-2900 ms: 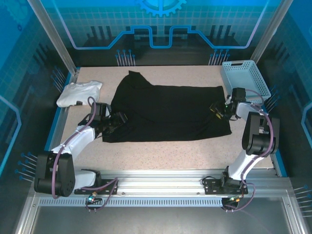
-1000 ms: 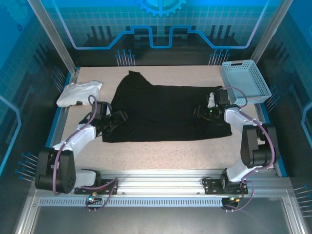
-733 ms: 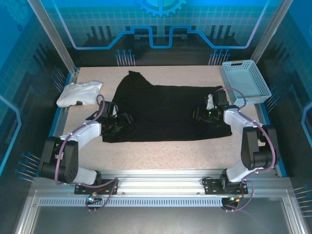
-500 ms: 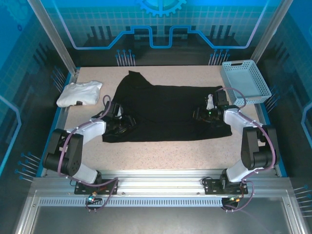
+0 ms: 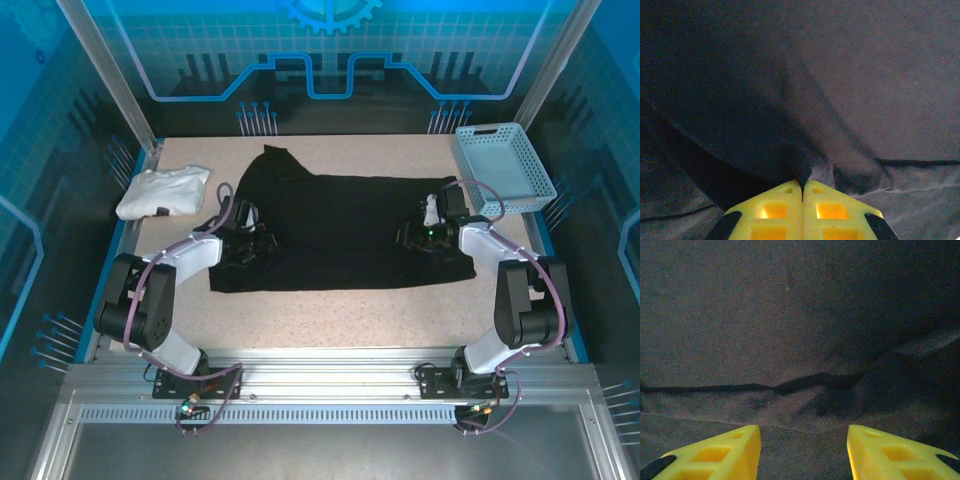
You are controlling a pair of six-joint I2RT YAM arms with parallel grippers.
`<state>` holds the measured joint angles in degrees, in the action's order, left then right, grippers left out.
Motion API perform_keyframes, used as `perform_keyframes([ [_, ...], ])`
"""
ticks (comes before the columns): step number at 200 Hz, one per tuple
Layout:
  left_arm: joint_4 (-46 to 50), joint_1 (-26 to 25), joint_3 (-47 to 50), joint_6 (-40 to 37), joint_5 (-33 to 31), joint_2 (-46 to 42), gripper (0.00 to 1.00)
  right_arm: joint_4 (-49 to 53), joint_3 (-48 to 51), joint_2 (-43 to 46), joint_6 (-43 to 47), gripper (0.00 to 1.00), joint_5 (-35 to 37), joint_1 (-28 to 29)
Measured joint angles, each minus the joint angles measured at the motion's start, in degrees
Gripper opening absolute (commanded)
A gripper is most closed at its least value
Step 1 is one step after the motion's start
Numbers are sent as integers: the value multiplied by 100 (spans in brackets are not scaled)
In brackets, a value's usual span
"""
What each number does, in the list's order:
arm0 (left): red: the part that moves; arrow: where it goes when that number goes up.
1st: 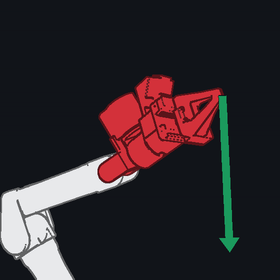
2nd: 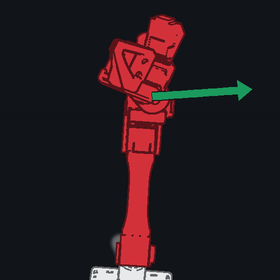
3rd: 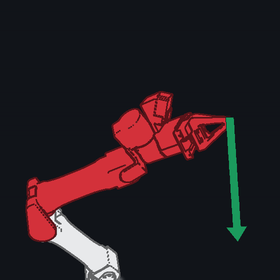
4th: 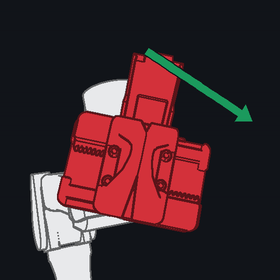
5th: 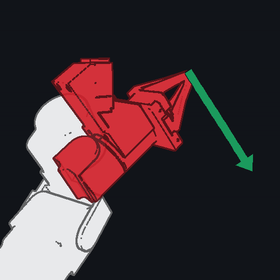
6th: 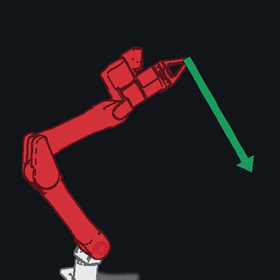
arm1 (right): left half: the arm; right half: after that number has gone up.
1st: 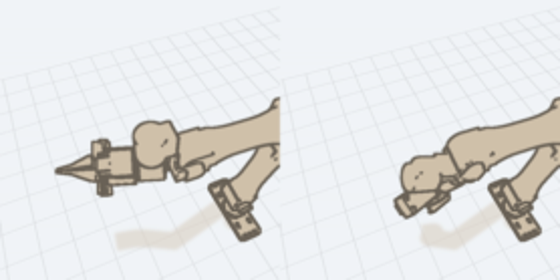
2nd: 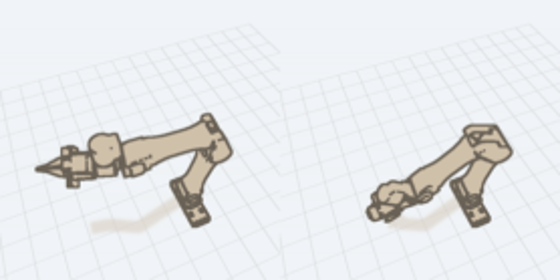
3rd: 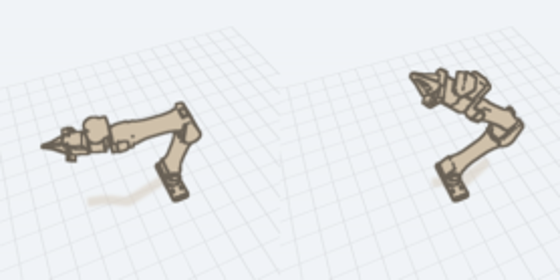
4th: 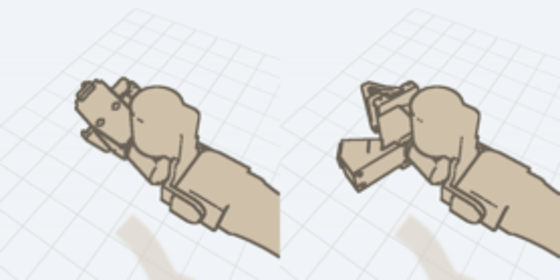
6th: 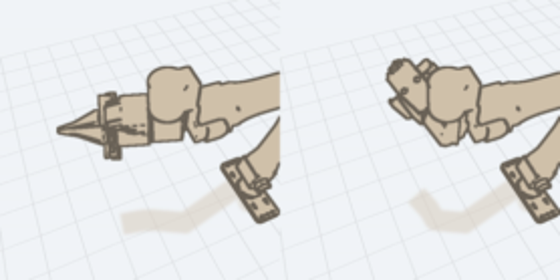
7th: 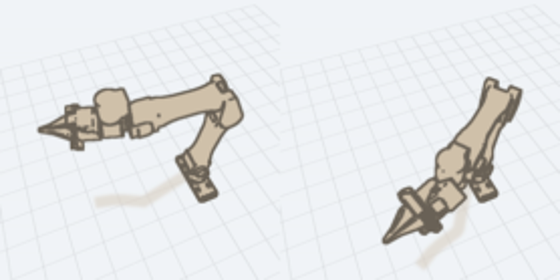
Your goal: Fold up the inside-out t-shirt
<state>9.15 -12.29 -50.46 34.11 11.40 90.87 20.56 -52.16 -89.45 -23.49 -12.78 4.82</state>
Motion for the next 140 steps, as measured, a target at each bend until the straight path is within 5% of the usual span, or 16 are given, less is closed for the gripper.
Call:
perform_keyframes([
  [44, 166, -33, -1307, -326, -105, 708, 8, 116, -2, 37, 72, 50, 37, -11],
  [70, 262, -114, -2350, -533, -105, 1641, 43, 157, -7, 74, 111, 51, 37, -37],
  [93, 389, -140, -3051, -741, -118, 2275, 56, 234, -9, 131, 114, 51, 39, -37],
  [140, 538, -138, -2308, -970, -584, 1475, 67, 273, -28, 756, 433, 57, 262, 426],
])
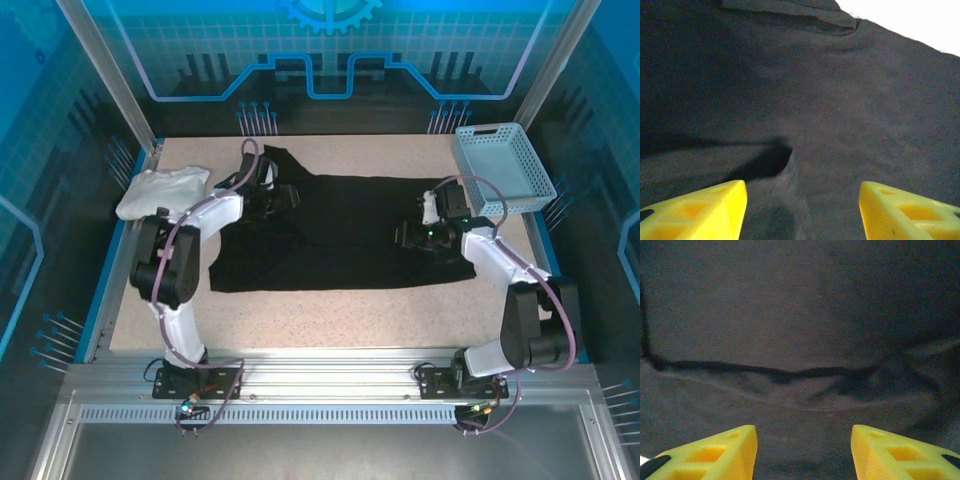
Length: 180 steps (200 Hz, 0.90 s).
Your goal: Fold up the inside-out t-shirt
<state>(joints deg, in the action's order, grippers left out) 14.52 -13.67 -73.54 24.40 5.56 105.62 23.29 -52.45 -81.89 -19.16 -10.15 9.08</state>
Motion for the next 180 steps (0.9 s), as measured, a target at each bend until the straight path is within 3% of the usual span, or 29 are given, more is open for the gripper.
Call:
perform_keyframes([
  [36, -374, 341, 1716, 302, -94, -1759, 67, -195, -776, -494, 195, 62, 114, 1390],
  [51, -636, 789, 2450, 579, 46, -2310, 67, -317, -1620, -1283, 188, 62, 101, 1998],
  [77, -695, 1311, 3458, 868, 101, -2763, 68, -538, -3040, -2699, -61, 60, 17, 2535],
  [124, -737, 1342, 4100, 1021, 304, -3016, 68, -247, -5143, -4859, -658, 57, 66, 2747],
  [180, -859, 1342, 4411, 1023, 376, -3042, 68, 20, -6345, -5877, -1010, 55, -4, 2745],
])
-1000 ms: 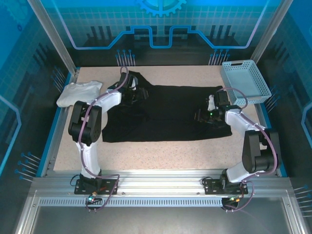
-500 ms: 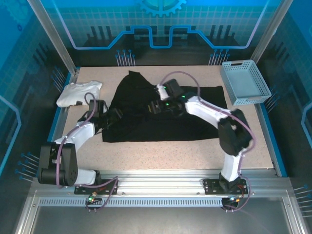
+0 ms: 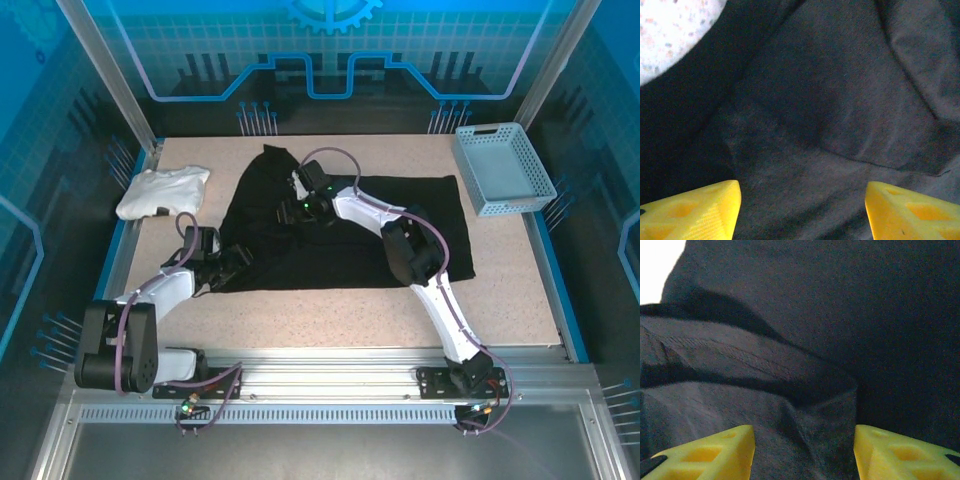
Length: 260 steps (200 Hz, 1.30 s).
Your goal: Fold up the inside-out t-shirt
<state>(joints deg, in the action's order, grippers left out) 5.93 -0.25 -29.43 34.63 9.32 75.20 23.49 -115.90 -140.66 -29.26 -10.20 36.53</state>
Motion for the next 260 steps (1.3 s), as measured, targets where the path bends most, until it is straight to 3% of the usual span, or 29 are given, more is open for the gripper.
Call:
perform_keyframes([
  [31, -125, 0, 76, 0, 20, 0, 68, 15, -396, -330, -98, 49, -55, -2],
  [91, -201, 0, 122, -2, 17, 0, 68, 103, -638, -520, -245, 13, -81, -35],
  [124, -249, 0, 153, -2, 15, 7, 68, -208, -236, -365, -273, 7, -142, -133],
  [199, -378, 0, 164, -4, 11, 61, 68, -614, 761, 363, -271, 12, -68, -431],
  [260, -372, 0, 164, -22, -11, 59, 69, -168, 752, 374, -267, 28, 463, -463],
])
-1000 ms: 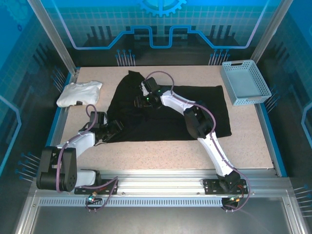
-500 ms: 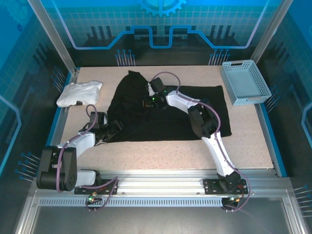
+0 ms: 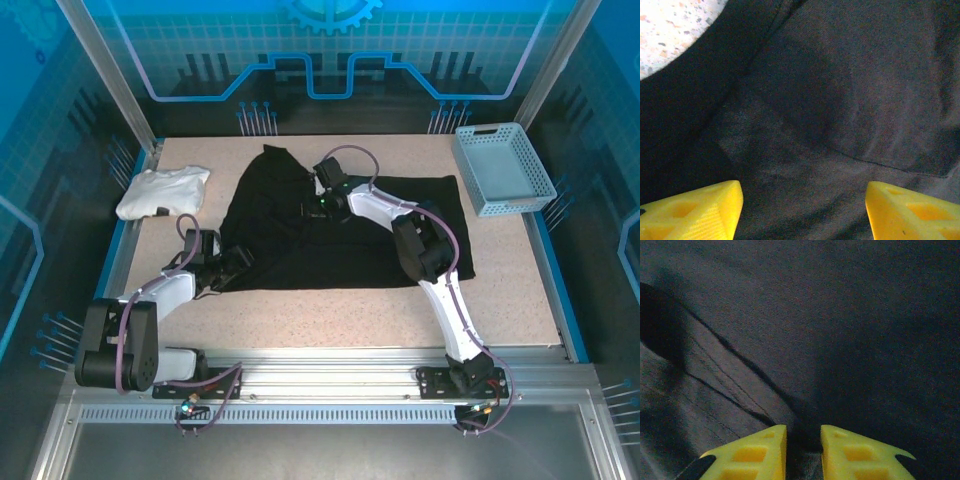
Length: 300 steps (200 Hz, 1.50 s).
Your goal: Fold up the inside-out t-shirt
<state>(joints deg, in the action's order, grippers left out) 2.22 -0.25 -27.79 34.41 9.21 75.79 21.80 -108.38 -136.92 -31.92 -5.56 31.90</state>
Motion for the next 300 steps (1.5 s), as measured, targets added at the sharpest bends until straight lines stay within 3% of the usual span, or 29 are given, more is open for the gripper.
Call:
perform_keyframes([
  [43, 109, 0, -35, -2, -116, -76, 70, 356, 321, 479, 160, 36, 446, -131],
  [83, 291, -28, -153, 22, -186, -533, 71, 295, 2245, 2481, 516, 48, 693, -494],
  [129, 284, -481, -518, 70, -118, -610, 71, 562, 4481, 4492, 769, 53, 726, -1613],
  [187, 216, -632, -723, 168, -4, -50, 71, 750, 5007, 4297, 841, 47, 330, -1655],
  [255, 223, -658, -741, 149, 15, -35, 72, 470, 4472, 3340, 839, 44, 168, -1700],
  [300, 328, -658, -743, 44, -131, -42, 74, 260, 4273, 3058, 769, 44, 52, -2100],
])
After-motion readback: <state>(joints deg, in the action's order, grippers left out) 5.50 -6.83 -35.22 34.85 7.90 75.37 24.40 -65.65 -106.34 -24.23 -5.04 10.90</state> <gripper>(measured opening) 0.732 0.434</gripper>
